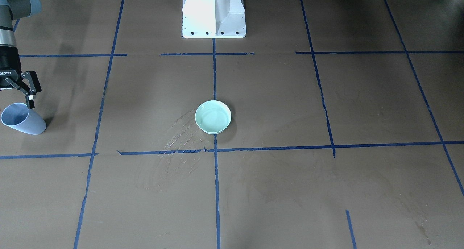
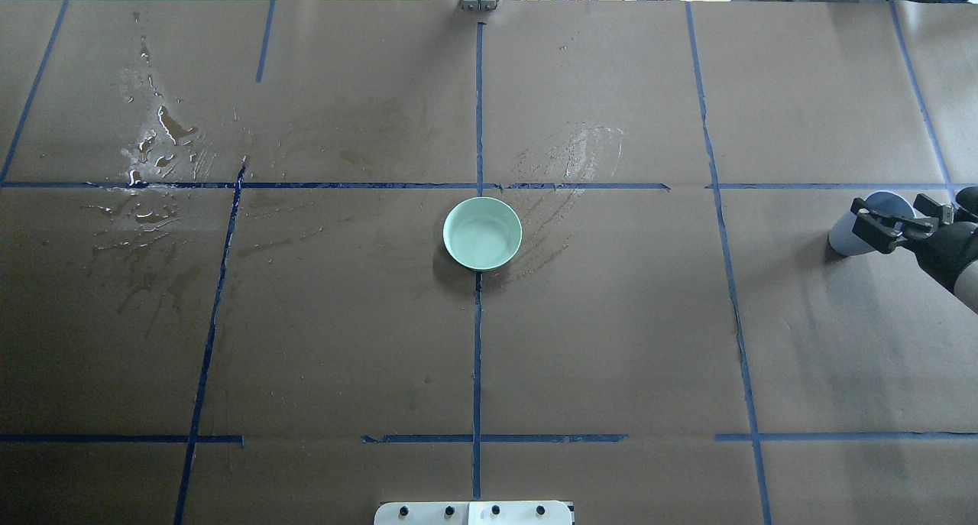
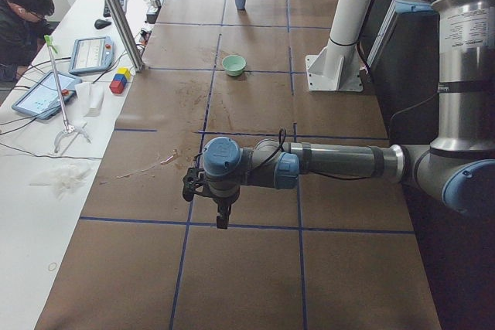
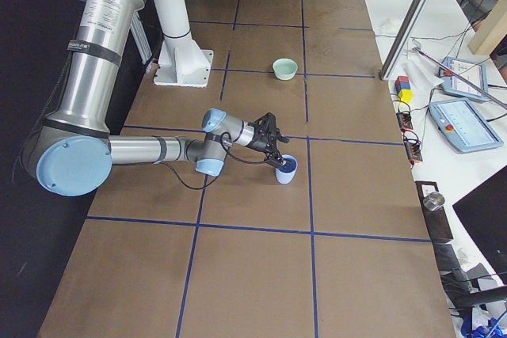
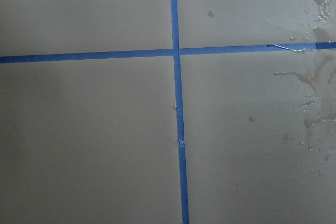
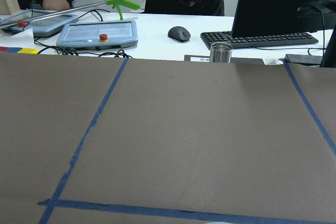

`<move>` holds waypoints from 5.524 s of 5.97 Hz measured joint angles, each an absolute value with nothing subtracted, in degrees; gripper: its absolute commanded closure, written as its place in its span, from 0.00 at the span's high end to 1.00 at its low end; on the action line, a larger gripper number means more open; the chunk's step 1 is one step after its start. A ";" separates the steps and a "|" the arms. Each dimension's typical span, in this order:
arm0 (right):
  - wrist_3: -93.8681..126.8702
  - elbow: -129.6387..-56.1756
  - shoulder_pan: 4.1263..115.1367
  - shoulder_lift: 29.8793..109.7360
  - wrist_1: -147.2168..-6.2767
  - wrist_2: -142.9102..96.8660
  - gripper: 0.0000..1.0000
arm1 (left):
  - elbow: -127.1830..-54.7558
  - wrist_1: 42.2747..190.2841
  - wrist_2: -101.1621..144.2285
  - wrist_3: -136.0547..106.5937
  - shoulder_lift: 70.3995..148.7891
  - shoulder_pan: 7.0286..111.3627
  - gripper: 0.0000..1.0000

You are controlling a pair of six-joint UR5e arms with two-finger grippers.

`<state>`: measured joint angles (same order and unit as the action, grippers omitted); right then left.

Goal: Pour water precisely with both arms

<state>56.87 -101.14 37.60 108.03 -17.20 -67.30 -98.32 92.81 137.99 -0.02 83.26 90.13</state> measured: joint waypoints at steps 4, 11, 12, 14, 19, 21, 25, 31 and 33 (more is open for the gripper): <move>44.43 -105.14 58.61 102.01 -35.00 -99.29 1.00 | -102.46 92.62 137.92 -2.50 83.48 90.03 1.00; -0.67 -104.85 84.54 97.25 -79.54 -127.52 1.00 | -111.14 94.04 127.22 -43.43 103.04 62.01 1.00; -3.44 -104.45 85.46 97.25 -82.92 -127.85 1.00 | -109.70 92.97 123.23 -51.41 109.40 53.72 1.00; -3.63 -101.63 86.19 97.05 -84.97 -130.01 0.99 | -101.66 90.15 117.77 -60.99 123.22 43.03 0.99; 5.14 -96.77 86.48 93.64 -84.57 -132.31 1.00 | -85.67 96.59 108.29 -75.96 135.37 33.91 0.82; 5.12 -96.72 86.48 93.70 -84.55 -132.36 1.00 | -82.12 102.35 107.63 -81.22 135.45 32.70 0.68; 5.10 -96.88 86.54 93.85 -84.47 -132.36 1.00 | -79.58 107.66 107.60 -84.68 135.32 31.46 0.18; 5.25 -97.14 86.49 94.04 -84.46 -132.28 1.00 | -80.84 111.82 107.75 -84.89 134.71 31.86 0.00; 5.27 -97.20 86.48 94.08 -84.46 -132.21 1.00 | -87.99 112.08 109.80 -83.42 128.17 34.91 0.00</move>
